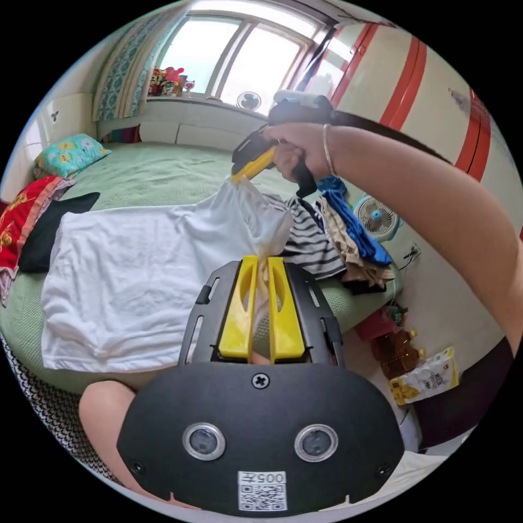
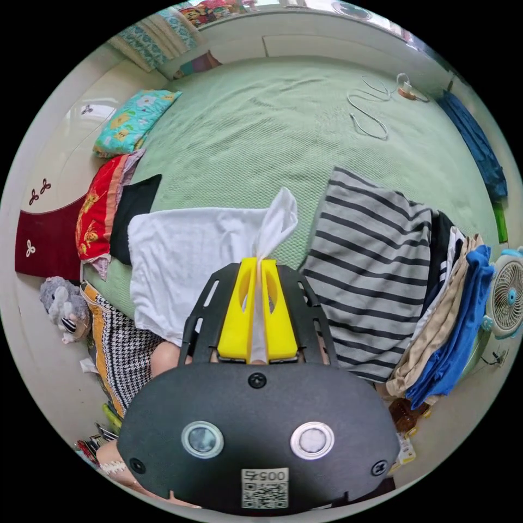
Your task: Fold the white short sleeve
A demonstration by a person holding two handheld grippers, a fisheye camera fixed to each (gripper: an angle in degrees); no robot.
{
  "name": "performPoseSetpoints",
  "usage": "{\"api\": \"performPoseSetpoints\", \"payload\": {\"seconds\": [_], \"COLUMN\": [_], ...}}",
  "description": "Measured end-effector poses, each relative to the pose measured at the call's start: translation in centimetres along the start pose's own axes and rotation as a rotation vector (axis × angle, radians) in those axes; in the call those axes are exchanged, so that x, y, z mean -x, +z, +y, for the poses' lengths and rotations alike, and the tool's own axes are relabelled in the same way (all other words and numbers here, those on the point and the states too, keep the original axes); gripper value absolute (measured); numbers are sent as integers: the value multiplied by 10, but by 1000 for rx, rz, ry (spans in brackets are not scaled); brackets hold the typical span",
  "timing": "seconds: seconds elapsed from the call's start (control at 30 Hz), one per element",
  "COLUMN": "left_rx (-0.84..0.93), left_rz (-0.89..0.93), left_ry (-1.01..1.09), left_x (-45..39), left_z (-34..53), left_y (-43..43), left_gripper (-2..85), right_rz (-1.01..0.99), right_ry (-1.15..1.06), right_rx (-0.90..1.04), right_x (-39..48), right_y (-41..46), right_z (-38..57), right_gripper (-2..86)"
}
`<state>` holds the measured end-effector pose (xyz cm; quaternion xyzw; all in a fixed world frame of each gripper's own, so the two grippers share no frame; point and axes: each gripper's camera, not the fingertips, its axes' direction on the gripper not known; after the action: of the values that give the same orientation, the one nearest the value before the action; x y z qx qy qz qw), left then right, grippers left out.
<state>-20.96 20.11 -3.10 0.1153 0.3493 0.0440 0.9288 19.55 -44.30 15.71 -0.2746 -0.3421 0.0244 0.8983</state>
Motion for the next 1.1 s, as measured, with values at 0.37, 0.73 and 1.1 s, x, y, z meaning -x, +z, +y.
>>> {"api": "performPoseSetpoints", "payload": {"seconds": [0.37, 0.73, 1.1], "left_rx": [-23, 98, 105], "left_rz": [-100, -231, -190], "left_ry": [-396, -520, -360], "left_x": [286, 415, 441], "left_z": [76, 165, 107], "left_y": [-117, -150, -109], "left_gripper": [51, 117, 136], "right_rz": [2, 37, 48], "right_ry": [-183, -494, -640], "right_rx": [85, 71, -259], "right_x": [244, 329, 203], "right_y": [110, 193, 180], "right_z": [-29, 4, 92], "right_gripper": [-15, 113, 122]}}
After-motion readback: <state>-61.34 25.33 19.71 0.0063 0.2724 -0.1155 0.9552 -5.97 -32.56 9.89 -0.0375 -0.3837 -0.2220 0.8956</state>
